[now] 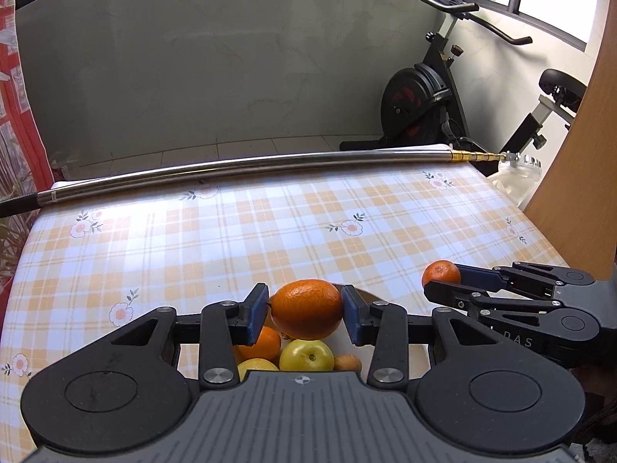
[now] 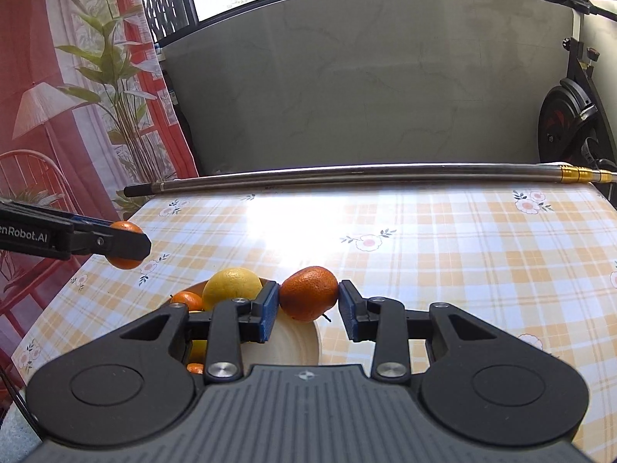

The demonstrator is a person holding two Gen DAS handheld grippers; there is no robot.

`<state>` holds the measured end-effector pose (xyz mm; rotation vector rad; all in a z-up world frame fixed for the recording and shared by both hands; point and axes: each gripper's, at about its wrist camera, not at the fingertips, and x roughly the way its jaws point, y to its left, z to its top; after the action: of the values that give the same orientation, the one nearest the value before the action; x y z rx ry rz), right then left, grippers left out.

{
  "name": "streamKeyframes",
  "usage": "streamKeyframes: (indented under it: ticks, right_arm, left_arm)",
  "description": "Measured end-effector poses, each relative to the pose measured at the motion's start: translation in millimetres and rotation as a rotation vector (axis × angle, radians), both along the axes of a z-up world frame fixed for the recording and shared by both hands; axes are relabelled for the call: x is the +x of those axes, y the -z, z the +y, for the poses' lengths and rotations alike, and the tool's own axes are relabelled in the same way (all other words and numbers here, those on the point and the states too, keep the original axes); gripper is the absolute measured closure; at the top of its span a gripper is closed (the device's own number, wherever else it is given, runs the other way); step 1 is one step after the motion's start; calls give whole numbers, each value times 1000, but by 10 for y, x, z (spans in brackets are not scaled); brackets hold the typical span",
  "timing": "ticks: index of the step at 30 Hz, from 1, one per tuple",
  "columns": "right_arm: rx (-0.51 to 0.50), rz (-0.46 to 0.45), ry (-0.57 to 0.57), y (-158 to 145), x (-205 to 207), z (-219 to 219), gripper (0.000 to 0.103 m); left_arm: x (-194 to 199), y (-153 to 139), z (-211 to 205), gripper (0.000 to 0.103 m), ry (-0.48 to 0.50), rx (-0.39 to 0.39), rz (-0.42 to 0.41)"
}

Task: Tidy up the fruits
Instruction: 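Carry both tangerines over the plate and open both grippers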

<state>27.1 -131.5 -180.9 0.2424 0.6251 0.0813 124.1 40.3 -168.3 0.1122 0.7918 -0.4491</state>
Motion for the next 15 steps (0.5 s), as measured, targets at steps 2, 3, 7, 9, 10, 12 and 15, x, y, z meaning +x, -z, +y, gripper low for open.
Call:
streamKeyframes:
  ticks: [2,3,7,9,10,12,15]
  right_arm:
    - [2,9,-4,40,1,12,66]
    - [1,15,-7,61,4,26,66]
    - [-16,33,-23,140,1,59,66]
    - [-18,45,-29,187,1,66,66]
    - [-15,52,-30,213,1,62,66]
    - [-8,66,-30,267,-3,46,66]
    - [-1,82,-24,332,-4,16,66]
  left_arm:
    - [4,43,-43,59,6,12,6]
    - [10,64,-66,59,11,16,10]
    - [66,167,-161,59,29,28,29]
    - [124,258,-245,59,37,36,50]
    - [158,306,-271,59,39,35,62]
    - [223,402,-320,59,38,32,90]
    - [277,548,-413,59,41,31,135]
